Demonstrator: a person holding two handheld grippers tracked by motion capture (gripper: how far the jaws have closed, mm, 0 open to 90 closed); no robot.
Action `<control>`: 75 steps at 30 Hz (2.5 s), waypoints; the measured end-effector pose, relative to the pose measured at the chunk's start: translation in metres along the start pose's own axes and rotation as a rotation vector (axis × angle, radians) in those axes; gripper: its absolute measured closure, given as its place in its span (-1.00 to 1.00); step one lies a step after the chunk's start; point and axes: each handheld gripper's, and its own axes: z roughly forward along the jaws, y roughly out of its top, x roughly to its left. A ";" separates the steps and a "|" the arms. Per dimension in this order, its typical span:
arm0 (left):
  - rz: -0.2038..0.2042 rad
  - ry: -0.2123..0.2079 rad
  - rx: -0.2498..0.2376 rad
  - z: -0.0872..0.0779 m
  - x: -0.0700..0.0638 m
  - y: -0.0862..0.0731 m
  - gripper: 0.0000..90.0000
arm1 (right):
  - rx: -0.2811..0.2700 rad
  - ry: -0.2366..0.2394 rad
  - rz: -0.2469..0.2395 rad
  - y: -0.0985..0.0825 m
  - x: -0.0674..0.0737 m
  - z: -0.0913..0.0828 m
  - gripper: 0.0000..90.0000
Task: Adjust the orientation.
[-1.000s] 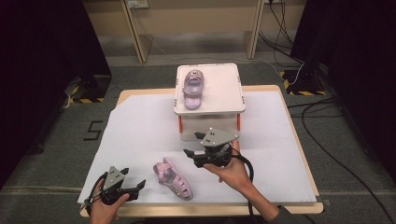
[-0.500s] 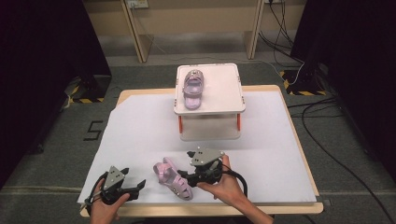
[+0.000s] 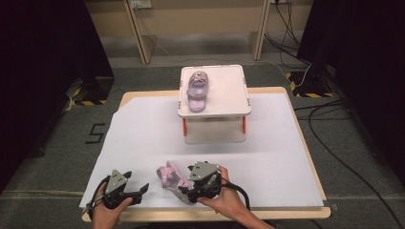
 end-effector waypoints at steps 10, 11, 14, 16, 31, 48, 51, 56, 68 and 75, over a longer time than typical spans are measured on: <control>-0.005 0.001 -0.005 0.000 0.000 0.000 -0.62 | 0.033 0.008 -0.042 -0.002 0.010 0.008 -0.33; -0.007 0.001 -0.008 0.000 -0.001 0.000 -0.62 | 0.044 0.012 -0.036 -0.004 0.010 0.010 -0.32; 0.000 -0.001 -0.006 -0.001 0.000 0.001 -0.62 | 0.073 0.026 -0.018 -0.009 0.006 0.014 -0.28; 0.002 0.000 -0.006 0.000 -0.001 0.000 -0.62 | 0.070 0.042 -0.011 -0.012 0.003 0.017 -0.11; -0.001 0.002 -0.009 -0.003 -0.001 -0.001 -0.62 | 0.049 0.012 -0.066 -0.011 0.012 0.015 -0.22; 0.006 0.002 -0.003 -0.002 -0.001 -0.001 -0.62 | 0.151 -0.138 -0.063 -0.038 0.006 0.007 -0.43; 0.006 0.000 -0.002 -0.002 -0.002 -0.001 -0.62 | 0.154 -0.131 -0.060 -0.040 0.003 0.005 -0.41; 0.008 -0.003 -0.002 -0.001 -0.002 -0.001 -0.62 | 0.163 -0.132 -0.056 -0.042 -0.002 0.001 -0.41; 0.006 0.001 -0.002 -0.002 -0.002 -0.001 -0.62 | 0.176 -0.145 -0.024 -0.048 -0.014 -0.007 -0.40; 0.005 0.002 -0.005 -0.002 -0.001 -0.001 -0.62 | 0.175 -0.188 -0.012 -0.051 -0.026 -0.014 -0.39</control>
